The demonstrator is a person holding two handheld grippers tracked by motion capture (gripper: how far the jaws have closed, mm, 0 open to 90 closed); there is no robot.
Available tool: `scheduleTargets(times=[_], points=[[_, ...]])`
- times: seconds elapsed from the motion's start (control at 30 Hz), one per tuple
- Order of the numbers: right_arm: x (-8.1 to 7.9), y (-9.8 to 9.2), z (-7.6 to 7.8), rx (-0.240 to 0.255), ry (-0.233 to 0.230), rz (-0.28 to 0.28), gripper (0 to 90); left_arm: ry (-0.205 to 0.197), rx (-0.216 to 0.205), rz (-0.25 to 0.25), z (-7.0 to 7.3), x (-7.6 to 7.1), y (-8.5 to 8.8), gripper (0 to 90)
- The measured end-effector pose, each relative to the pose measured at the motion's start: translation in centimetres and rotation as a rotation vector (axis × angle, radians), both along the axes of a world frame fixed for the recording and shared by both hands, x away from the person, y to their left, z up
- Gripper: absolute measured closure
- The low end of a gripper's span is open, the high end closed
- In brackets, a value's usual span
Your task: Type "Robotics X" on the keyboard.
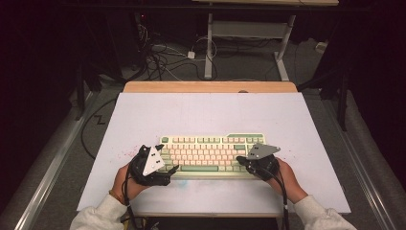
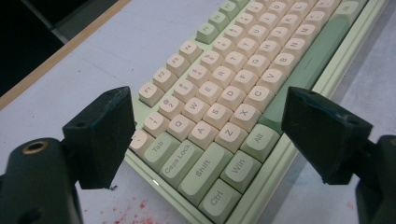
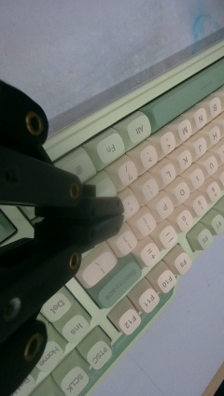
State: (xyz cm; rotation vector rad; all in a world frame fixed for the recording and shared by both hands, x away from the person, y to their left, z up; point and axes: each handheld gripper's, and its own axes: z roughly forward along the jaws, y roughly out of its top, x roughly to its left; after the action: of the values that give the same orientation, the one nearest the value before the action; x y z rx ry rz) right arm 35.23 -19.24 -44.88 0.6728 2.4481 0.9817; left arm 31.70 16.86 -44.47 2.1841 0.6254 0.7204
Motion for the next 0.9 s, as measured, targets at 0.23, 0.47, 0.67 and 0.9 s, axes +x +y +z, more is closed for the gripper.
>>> scheduleTargets(times=[0.23, 0.47, 0.67, 0.9], points=[[0.07, -0.13, -0.1, -0.004, -0.001, -0.001, 90.0, 0.004, 0.001, -0.003, -0.04, 0.0, -0.01, 17.0], [0.07, -0.17, -0.2, -0.006, 0.003, -0.007, 90.0, 0.006, 0.002, -0.005, -0.07, -0.01, -0.05, 17.0], [0.04, -0.17, -0.29, -0.009, 0.003, -0.01, 90.0, 0.008, 0.005, -0.008, -0.07, -0.01, -0.06, 17.0], [0.06, -0.21, -0.6, -0.025, 0.003, -0.011, 90.0, 0.009, -0.001, -0.01, 0.07, -0.04, -0.01, 17.1]])
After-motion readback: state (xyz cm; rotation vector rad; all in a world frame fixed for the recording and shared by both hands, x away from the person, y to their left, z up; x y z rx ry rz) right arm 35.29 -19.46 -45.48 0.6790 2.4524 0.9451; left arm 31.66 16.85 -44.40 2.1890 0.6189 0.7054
